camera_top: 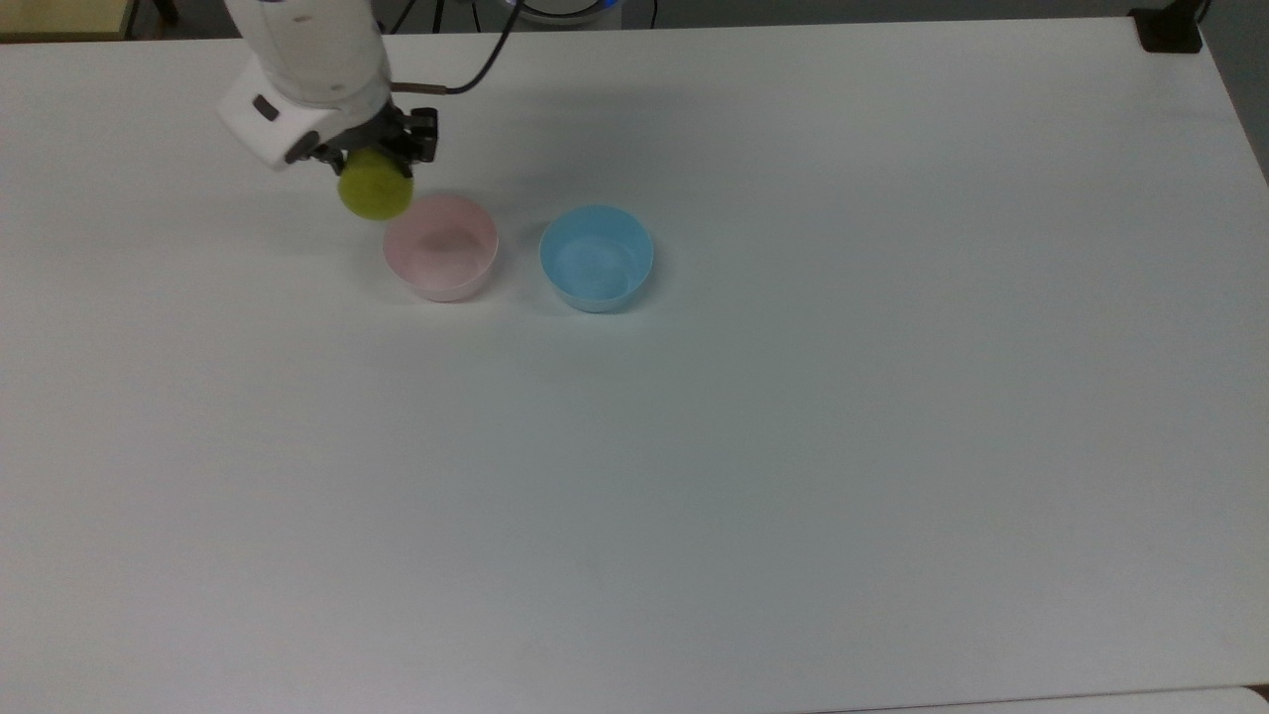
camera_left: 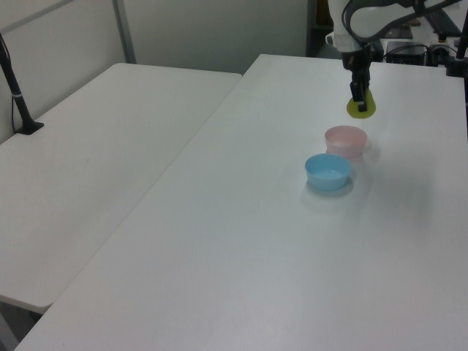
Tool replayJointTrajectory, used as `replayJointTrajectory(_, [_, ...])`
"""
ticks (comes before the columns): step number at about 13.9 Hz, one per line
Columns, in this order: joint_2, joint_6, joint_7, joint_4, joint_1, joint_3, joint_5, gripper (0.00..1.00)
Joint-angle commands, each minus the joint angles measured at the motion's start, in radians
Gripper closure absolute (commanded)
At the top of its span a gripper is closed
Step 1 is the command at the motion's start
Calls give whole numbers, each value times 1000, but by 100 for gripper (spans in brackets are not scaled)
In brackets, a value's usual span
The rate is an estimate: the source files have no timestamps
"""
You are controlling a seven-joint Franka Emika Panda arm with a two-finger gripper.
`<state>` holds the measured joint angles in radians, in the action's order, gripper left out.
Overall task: Place the pear in the bowl
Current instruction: 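Lift the pear and carry it over the pink bowl, then lower the pear into the pink bowl and open the gripper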
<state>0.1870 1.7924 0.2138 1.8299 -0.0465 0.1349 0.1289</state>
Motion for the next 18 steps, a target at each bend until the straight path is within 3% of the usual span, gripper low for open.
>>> replayJointTrajectory(1, [-20,74,-37,69,54,8,-41,67])
replayJointTrajectory(9, [55,223,-50,80,80,6,-61,64])
replayJointTrajectory(12, [69,251,-51,83,83,5,-66,56])
replayJointTrajectory(13, [71,251,-53,83,83,3,-66,51])
replayJointTrajectory(14, [77,252,-69,83,82,0,-66,37])
replayJointTrajectory(16, [75,245,-83,80,83,-1,-66,21])
replayJointTrajectory(18, [60,225,-85,77,83,-3,-66,11])
